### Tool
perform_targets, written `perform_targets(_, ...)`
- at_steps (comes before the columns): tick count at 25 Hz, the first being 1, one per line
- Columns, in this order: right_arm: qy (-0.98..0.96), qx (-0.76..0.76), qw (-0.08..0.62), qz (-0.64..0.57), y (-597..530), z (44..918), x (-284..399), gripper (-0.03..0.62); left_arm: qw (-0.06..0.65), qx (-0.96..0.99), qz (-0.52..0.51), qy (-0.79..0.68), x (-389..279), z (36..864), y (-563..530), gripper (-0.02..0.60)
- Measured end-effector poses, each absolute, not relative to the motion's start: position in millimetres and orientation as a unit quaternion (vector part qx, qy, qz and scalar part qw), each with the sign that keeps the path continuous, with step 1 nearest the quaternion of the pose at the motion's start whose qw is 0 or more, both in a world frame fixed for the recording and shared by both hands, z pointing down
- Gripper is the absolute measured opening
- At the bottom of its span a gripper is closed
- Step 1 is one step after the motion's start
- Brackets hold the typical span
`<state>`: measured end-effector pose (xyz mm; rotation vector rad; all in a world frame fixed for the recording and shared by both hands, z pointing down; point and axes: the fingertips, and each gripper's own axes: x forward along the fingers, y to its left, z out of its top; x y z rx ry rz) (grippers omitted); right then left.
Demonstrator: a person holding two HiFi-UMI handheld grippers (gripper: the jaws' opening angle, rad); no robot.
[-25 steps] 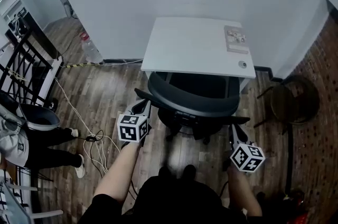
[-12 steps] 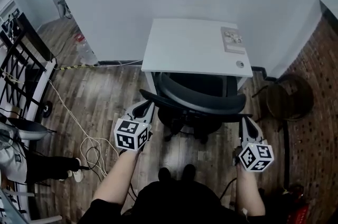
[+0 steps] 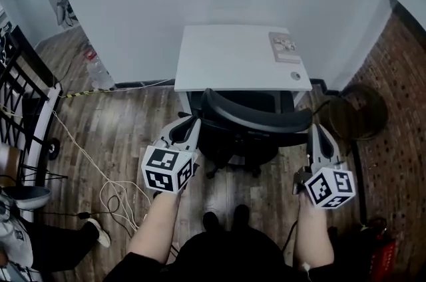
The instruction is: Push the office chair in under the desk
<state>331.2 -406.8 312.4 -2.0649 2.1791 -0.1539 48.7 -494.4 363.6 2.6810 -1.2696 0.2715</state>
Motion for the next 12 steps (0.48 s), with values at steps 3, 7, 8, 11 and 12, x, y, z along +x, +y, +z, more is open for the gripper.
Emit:
perform_targets(3,0.726,-0.683,0.072,-0.031,-401,296,313,0.005,0.060,0.901,0.094,-0.418,51,352,-487,0.021)
perform_targets(7,0.731,-0.679,0.064,-0.030,-393,299,303,0.003,0.070,0.896,0.082,-0.431,45,351,-476,0.021)
perform_targets(8,0.732,-0.678,0.065,-0.033,-393,302,302,0.003,0.072,0.894,0.086,-0.434,44,355,-473,0.021)
perform_targets(11,0.738,-0.670,0.066,-0.035,-393,307,306,0.003,0.081,0.889,0.097,-0.439,48,365,-474,0.021)
perform_targets(12,0.741,-0.667,0.065,-0.035,-393,309,310,0.003,0.081,0.888,0.097,-0.443,51,366,-475,0.021)
